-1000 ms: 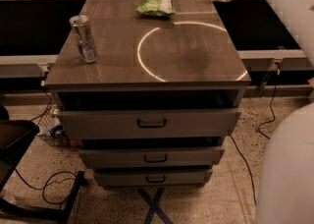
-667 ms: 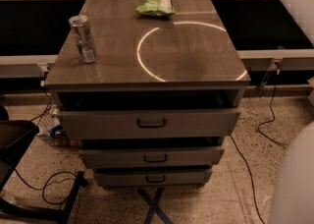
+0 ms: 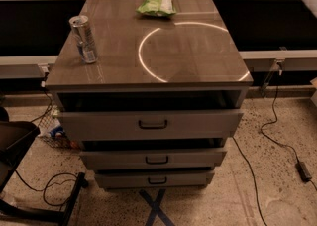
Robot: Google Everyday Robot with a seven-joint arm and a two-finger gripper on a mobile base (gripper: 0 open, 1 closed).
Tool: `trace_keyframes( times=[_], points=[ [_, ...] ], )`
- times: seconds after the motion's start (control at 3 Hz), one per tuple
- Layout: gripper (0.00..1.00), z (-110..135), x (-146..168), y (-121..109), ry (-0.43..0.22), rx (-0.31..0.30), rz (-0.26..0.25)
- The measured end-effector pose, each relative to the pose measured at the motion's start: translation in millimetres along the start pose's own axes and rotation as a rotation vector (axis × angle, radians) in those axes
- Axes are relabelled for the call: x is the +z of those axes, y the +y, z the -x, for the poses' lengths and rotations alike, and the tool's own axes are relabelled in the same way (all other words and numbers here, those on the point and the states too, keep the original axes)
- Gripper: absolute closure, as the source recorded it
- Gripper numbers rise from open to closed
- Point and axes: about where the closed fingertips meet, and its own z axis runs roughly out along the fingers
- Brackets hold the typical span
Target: Move paper bowl near redbull can
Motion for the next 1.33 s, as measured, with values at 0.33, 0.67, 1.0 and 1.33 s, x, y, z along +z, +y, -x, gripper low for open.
trace_keyframes(
  times=[0.33,0.67,1.0,1.33],
  points=[
    [1.0,27.7,-12.8,34.0,-0.047,-0.073,0.031],
    [1.0,57.5,-14.2,78.7,-0.098,-0.088,0.079],
    [1.0,97.2,-14.3,129.0,-0.177,-0.135,0.126],
    [1.0,118.3,-13.5,152.4,-0.225,-0.177,0.146]
  ],
)
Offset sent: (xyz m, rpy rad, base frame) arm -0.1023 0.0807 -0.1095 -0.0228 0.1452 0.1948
